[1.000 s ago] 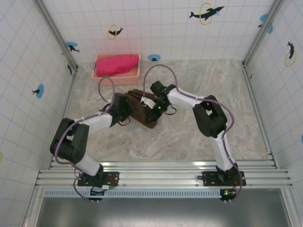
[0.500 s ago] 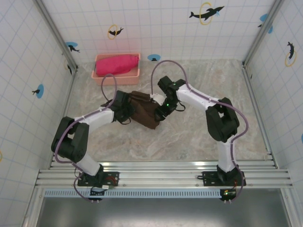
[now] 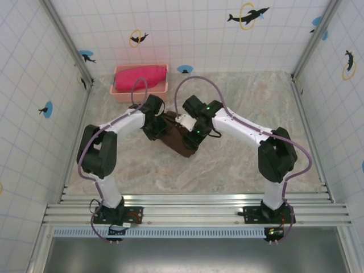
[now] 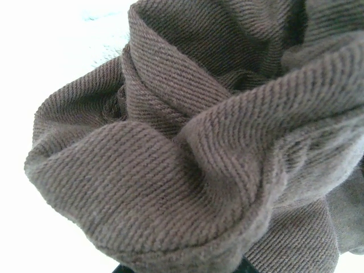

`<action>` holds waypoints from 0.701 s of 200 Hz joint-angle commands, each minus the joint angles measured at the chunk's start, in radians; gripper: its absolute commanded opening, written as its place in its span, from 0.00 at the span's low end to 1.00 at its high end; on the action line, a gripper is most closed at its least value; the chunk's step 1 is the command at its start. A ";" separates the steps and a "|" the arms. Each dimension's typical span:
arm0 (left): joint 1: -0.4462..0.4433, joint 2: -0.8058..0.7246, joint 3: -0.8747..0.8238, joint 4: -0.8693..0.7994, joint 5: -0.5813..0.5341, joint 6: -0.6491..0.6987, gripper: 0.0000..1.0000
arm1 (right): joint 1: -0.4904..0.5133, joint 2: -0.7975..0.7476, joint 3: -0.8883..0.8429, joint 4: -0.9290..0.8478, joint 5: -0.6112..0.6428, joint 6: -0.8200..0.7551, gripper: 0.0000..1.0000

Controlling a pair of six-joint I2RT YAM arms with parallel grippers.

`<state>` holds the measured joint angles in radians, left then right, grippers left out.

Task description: Roll up the long pants

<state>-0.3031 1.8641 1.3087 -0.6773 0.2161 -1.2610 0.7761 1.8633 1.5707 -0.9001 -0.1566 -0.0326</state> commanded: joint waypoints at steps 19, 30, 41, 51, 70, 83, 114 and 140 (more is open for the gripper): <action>-0.020 0.147 0.084 -0.342 0.077 -0.010 0.00 | 0.112 0.004 0.028 0.058 0.135 0.024 0.90; -0.024 0.165 0.131 -0.367 0.077 -0.009 0.00 | 0.137 0.025 0.039 0.062 0.177 0.021 0.91; -0.025 0.184 0.155 -0.386 0.081 -0.008 0.00 | 0.160 0.044 0.047 0.064 0.236 0.016 0.91; -0.026 0.196 0.165 -0.388 0.090 -0.006 0.00 | 0.180 0.064 0.049 0.069 0.306 0.013 0.91; -0.028 0.206 0.173 -0.395 0.099 -0.011 0.00 | 0.211 0.095 0.031 0.100 0.426 -0.006 0.92; -0.029 0.213 0.180 -0.401 0.100 -0.007 0.00 | 0.225 0.114 0.007 0.132 0.489 -0.018 0.92; -0.030 0.222 0.193 -0.413 0.101 0.000 0.00 | 0.244 0.155 -0.073 0.210 0.605 -0.015 0.92; -0.030 0.225 0.194 -0.415 0.101 -0.001 0.00 | 0.272 0.170 -0.132 0.271 0.711 -0.009 0.92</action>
<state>-0.3099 2.0106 1.5410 -0.9279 0.2726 -1.2606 1.0225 2.0052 1.4891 -0.7097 0.3901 -0.0418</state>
